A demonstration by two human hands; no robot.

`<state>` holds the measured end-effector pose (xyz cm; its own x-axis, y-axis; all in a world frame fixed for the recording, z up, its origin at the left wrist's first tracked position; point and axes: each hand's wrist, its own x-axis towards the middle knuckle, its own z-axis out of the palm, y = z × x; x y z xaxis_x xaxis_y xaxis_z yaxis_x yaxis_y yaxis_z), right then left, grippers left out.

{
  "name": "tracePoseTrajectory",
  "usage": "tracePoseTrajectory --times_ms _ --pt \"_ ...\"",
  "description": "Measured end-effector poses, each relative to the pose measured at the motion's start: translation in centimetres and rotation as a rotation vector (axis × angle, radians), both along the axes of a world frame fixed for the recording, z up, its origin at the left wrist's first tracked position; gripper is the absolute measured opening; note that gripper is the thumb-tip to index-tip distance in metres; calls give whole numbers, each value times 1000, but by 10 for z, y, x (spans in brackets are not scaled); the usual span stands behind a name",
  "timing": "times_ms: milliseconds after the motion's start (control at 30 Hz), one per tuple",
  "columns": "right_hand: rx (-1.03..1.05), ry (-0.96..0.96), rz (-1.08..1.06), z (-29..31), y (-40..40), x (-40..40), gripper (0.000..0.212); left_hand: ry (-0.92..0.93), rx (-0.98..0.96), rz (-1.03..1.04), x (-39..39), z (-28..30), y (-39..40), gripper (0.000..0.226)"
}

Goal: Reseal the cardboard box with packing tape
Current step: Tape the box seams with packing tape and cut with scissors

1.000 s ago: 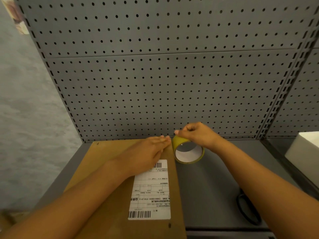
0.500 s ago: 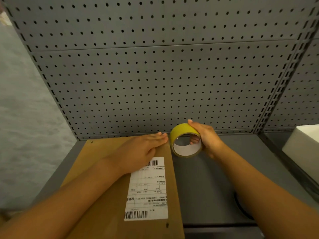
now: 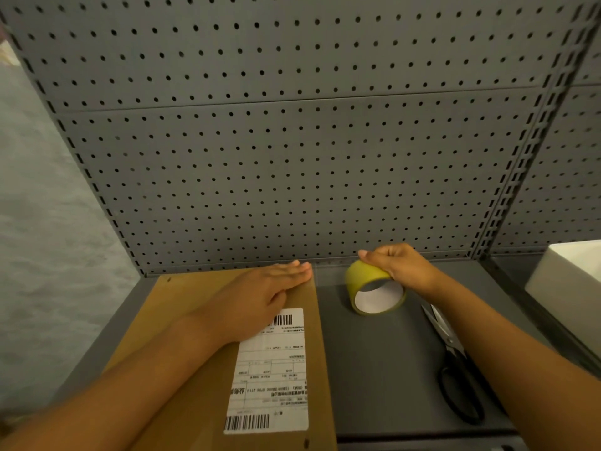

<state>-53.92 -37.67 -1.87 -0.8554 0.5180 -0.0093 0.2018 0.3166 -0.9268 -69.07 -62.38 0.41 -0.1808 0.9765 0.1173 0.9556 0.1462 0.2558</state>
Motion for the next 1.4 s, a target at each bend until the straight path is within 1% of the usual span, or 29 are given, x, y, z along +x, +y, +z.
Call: tracePoseTrajectory --times_ms 133,300,400,567,667,800,867,933,1000,1067,1133,1200,1233,1333,1400 --pt "-23 -13 47 -3 1 0 40 -8 -16 -17 1 1 -3 51" --pt "10 2 52 -5 2 0 48 -21 6 4 4 1 -3 51" --pt "-5 39 54 -7 1 2 48 -34 17 24 5 -1 -3 51" --pt "17 24 28 -7 0 3 48 -75 58 61 4 -2 -1 51" --pt "96 3 -61 -7 -2 3 48 -82 68 60 5 -3 -1 48" --pt "239 -35 -213 -3 -12 7 47 -41 77 31 6 -3 -6 43" --pt "305 -62 -221 -1 -18 7 50 -23 81 15 7 -3 -11 43" --pt "333 -112 -183 1 -24 7 51 -19 93 -15 7 -1 -20 43" --pt "285 -160 -126 6 -31 8 50 -10 95 -44 5 1 -29 43" --pt "194 -176 -76 9 -39 11 47 10 91 -74 1 0 -36 44" --pt "97 -162 -49 9 -47 14 41 26 97 -99 -3 -2 -41 43" --pt "28 -130 -70 4 -53 17 37 26 118 -113 -7 -5 -44 43" --pt "2 -119 -85 3 -55 18 38 20 122 -116 -8 -6 -45 43" --pt "-28 -117 -124 5 -58 19 52 3 126 -135 -10 -8 -45 43" --pt "-11 -125 -126 10 -59 19 47 -11 143 -152 -11 -7 -45 43"
